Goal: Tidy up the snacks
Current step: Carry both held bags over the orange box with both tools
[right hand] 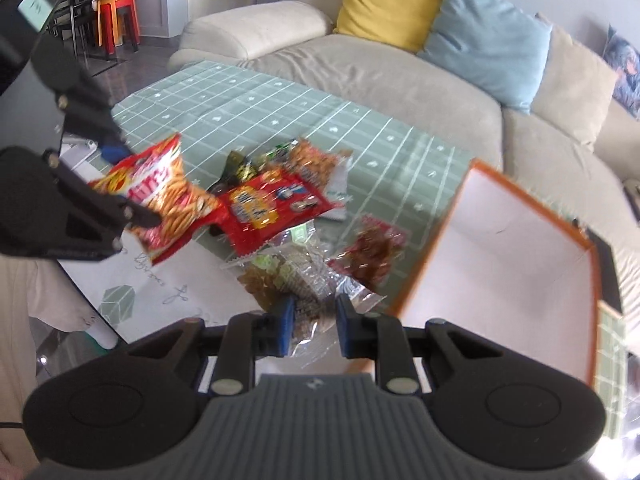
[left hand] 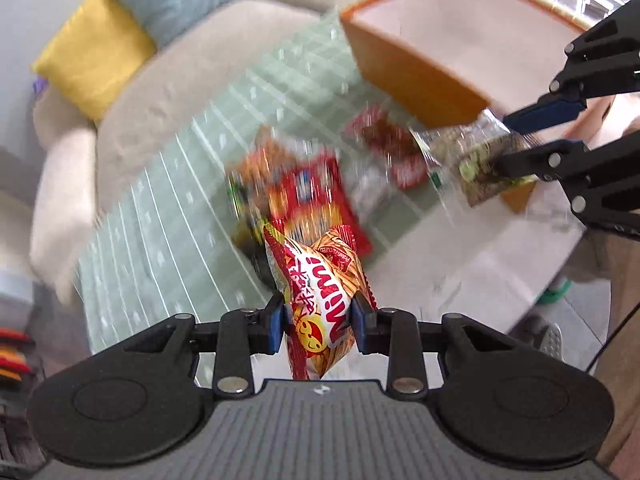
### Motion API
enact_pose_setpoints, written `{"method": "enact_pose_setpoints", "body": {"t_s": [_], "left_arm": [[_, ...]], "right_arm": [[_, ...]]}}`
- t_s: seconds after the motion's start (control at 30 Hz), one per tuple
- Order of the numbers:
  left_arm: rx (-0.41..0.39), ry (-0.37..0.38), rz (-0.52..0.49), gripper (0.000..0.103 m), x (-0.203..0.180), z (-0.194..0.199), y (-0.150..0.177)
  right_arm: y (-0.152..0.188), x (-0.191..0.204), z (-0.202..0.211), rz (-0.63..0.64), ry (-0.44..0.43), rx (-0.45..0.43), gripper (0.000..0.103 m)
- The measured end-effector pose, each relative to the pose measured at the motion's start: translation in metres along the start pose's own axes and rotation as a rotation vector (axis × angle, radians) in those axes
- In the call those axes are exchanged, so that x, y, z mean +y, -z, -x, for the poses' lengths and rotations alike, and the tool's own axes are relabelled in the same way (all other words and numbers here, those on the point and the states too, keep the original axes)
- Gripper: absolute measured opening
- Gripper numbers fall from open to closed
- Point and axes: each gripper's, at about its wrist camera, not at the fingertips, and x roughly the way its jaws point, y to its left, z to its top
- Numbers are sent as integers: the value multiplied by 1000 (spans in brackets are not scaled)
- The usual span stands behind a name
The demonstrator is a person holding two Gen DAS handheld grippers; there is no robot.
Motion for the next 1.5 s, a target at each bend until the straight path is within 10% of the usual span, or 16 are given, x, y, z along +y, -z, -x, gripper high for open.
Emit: {"method": "enact_pose_setpoints", "body": {"t_s": [0.27,0.6,0.93,1.5], "left_arm": [[-199,-159,-221,37,-60,23,-51],[-314,-38,-340,37,-111,17,-111],[-256,154,-407,37,-139,-23,-142],[-52,245,-482,37,-148,-79,-140]], "right_arm": [[-6,-50,38,32,118,1,19],[20,-123,47,52,254,143,18],[55,-175,13,-50,128,257,18],[46,-173,-55,7,-43,396,18]]}}
